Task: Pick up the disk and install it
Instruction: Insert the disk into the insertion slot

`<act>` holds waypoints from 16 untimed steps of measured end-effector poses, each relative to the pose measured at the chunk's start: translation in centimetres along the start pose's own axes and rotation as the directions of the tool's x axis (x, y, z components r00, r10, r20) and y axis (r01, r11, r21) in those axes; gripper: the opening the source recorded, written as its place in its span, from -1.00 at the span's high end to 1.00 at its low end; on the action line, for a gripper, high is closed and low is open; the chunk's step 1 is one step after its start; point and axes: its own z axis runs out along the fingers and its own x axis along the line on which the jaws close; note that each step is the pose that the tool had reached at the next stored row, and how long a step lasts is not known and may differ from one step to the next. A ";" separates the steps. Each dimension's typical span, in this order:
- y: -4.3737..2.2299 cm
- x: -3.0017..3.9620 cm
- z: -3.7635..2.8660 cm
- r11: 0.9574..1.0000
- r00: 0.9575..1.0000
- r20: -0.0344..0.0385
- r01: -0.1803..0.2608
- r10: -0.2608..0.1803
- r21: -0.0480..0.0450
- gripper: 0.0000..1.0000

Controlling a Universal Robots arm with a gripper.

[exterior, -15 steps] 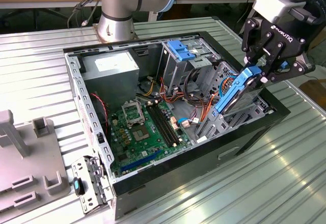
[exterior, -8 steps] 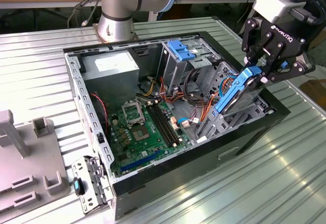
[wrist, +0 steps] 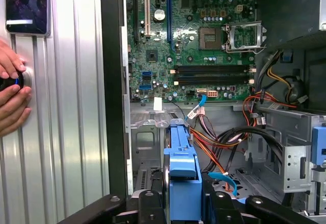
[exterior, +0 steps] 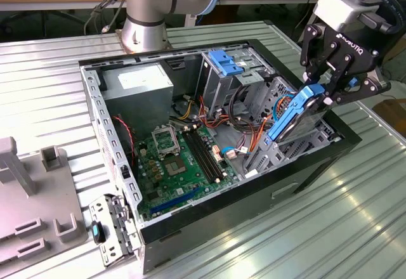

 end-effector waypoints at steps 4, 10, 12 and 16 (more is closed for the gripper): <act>0.01 0.00 0.13 1.000 1.000 0.000 0.000 0.000 0.000 0.26; 0.01 0.01 0.19 1.000 1.000 0.000 0.000 0.000 0.000 0.26; 0.01 0.01 0.18 1.000 1.000 -0.001 0.000 0.000 0.000 0.26; 0.01 0.01 0.19 1.000 1.000 -0.001 0.000 0.000 0.000 -0.01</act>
